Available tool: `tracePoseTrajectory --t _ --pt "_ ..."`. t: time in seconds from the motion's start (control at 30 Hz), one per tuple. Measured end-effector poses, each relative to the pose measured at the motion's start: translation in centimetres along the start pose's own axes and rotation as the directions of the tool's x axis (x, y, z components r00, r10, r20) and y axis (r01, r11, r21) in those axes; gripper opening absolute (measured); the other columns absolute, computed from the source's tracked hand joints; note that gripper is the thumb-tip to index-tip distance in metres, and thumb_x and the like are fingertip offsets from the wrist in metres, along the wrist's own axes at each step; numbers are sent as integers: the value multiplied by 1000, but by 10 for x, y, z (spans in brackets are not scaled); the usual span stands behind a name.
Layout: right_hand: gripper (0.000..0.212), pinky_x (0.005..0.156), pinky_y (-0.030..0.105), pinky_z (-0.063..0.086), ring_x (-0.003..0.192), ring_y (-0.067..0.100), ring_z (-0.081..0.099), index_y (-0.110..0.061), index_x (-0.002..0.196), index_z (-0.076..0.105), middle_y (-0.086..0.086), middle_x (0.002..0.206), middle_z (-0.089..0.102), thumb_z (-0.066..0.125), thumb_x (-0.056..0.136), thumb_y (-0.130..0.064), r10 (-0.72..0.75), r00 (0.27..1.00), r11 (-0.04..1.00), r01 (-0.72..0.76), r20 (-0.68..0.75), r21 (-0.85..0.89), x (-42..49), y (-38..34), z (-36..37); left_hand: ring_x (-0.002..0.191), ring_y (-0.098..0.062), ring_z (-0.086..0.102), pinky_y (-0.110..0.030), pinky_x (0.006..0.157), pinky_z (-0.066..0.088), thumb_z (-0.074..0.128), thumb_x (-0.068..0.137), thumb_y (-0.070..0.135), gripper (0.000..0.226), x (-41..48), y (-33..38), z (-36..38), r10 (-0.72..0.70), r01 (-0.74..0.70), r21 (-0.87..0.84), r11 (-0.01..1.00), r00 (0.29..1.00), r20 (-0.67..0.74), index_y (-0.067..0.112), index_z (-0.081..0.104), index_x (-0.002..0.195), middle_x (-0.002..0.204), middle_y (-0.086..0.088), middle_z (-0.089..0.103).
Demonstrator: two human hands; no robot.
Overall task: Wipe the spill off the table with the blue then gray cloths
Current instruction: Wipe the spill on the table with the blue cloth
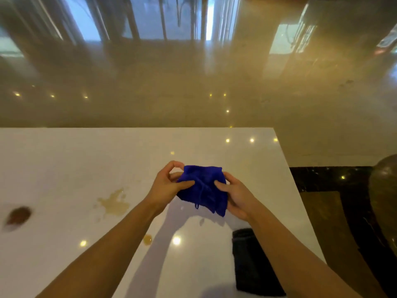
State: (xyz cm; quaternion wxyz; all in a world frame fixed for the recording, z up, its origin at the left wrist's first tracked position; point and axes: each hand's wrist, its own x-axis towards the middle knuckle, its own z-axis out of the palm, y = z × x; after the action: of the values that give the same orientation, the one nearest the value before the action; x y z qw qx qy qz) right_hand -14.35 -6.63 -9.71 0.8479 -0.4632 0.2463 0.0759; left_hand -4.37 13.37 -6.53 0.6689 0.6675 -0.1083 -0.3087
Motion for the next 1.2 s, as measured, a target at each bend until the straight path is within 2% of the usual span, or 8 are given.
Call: tracePoseTrajectory --t 0.13,0.23,0.4,0.57,0.73,0.83,1.07,1.2 --pt "24 77 37 64 98 31 75 -16 121 67 11 112 78 61 100 -5 -14 1000 979 16 11 -204 -14 22 35 70 -8 69 -25 56 57 57 97 29 31 -38 -6 -17 66 -53 201 978 996 -58 28 60 128 88 8 74" --pt "28 89 45 61 106 36 71 -14 121 67 15 116 75 54 102 2 -10 1000 939 5 -13 -344 -25 55 50 97 -3 65 -15 80 54 53 99 24 34 -65 -32 -21 172 -101 389 915 973 -152 24 58 134 117 8 69" --pt "31 78 30 60 103 30 70 -20 128 60 7 111 74 57 102 -3 64 994 841 -103 -91 -531 -45 103 49 109 -21 66 -31 72 61 78 81 18 57 -112 -91 -37 -130 151 89 984 969 -210 36 55 130 122 -1 67" --pt "46 108 29 41 136 22 51 -21 150 46 4 151 51 53 105 -25 -281 950 265 -55 -132 -963 -52 158 49 125 -30 51 -39 99 48 71 84 37 64 -157 -152 -67 -33 318 552 771 885 -464 15 48 140 140 -7 54" --pt "75 127 56 0 160 32 -2 -36 163 10 -1 175 5 22 98 -72 28 941 -295 329 337 -897 -35 232 80 150 -41 17 -52 122 19 29 97 56 73 -191 -204 -118 110 578 758 302 769 -630 11 22 154 163 -22 18" --pt "72 125 62 10 160 32 5 -40 162 16 -2 173 15 23 99 -74 56 838 -426 512 543 -746 -1 235 71 154 -33 -4 -51 124 3 15 95 66 77 -198 -228 -131 79 622 736 267 747 -660 25 1 158 167 -11 -2" --pt "73 124 65 11 157 40 10 -28 164 18 5 173 14 18 102 -66 -328 936 -389 -8 130 -921 108 173 95 154 -28 -8 -49 124 0 16 92 69 78 -199 -231 -133 102 620 732 282 740 -665 29 4 158 168 -7 -1" --pt "71 123 63 16 155 40 23 -27 160 30 3 168 32 36 100 -63 -259 910 -400 204 324 -894 14 244 104 154 -27 -8 -49 125 0 14 92 67 77 -199 -226 -131 77 623 727 288 742 -666 29 3 158 168 -5 -3"
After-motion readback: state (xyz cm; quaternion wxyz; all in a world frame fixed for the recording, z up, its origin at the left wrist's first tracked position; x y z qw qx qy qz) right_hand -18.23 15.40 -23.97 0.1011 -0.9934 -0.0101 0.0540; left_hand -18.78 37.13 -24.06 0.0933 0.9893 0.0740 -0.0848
